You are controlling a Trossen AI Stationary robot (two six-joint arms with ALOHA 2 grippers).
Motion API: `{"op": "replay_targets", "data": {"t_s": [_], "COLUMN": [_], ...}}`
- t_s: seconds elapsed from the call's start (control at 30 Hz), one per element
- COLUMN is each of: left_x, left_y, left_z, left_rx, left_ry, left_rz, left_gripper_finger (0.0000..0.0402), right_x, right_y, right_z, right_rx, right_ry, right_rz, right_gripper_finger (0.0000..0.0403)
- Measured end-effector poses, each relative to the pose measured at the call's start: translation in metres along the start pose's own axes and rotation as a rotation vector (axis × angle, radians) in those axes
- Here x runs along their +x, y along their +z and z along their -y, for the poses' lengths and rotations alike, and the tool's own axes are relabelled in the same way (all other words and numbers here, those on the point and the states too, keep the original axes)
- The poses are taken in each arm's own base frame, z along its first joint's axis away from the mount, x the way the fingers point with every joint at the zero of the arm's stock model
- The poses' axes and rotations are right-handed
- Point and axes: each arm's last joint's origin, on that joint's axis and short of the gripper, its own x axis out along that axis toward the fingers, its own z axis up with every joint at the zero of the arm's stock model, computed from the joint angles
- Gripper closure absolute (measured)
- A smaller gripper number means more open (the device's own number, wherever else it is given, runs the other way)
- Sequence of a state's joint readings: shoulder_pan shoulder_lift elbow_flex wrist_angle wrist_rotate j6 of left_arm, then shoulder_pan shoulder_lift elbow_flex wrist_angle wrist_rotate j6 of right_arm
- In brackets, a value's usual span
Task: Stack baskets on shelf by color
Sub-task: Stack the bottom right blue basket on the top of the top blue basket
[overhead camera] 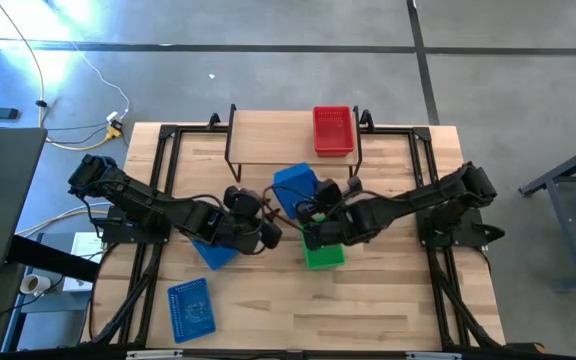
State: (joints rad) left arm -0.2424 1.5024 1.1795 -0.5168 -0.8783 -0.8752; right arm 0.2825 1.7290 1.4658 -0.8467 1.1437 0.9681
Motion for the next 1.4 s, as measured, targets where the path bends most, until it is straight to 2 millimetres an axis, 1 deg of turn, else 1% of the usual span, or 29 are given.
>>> {"op": "replay_targets", "data": {"t_s": [0.2,0.37,0.5,0.7,0.83,0.97,1.03,1.23,1.4], "left_x": [0.000,0.000,0.000,0.001,0.005,0.000,-0.006,-0.020,-0.017], "left_y": [0.003,0.004,0.003,0.004,0.006,0.014,0.016,0.023,0.024], "left_z": [0.004,0.003,0.003,0.002,0.000,-0.005,-0.008,-0.012,-0.014], "left_rx": [-0.001,0.003,0.033,0.064,0.103,0.106,0.136,0.200,0.260], "left_ry": [-0.026,-0.003,-0.016,0.002,-0.007,-0.028,-0.040,-0.070,-0.105], "left_rz": [0.023,0.048,0.030,0.043,0.018,0.020,0.007,0.029,-0.007], "left_gripper_finger": [0.0227,0.0227,0.0227,0.0227,0.0227,0.0227,0.0227,0.0227,0.0227], "right_x": [0.005,0.005,0.005,0.004,0.004,0.004,0.005,0.008,0.008], "right_y": [0.002,0.002,0.002,0.002,0.006,0.008,0.007,0.007,0.008], "right_z": [0.001,0.001,0.001,0.001,0.005,0.006,0.006,0.006,0.000], "right_rx": [0.010,0.018,-0.026,-0.041,-0.108,-0.167,-0.203,-0.268,-0.335], "right_ry": [-0.011,-0.012,-0.012,-0.007,-0.009,-0.008,-0.005,0.041,0.135], "right_rz": [0.005,0.007,0.006,-0.001,-0.003,-0.006,-0.012,-0.070,-0.106], "right_gripper_finger": [0.0403,0.0403,0.0403,0.0403,0.0403,0.0403,0.0403,0.0403,0.0403]}}
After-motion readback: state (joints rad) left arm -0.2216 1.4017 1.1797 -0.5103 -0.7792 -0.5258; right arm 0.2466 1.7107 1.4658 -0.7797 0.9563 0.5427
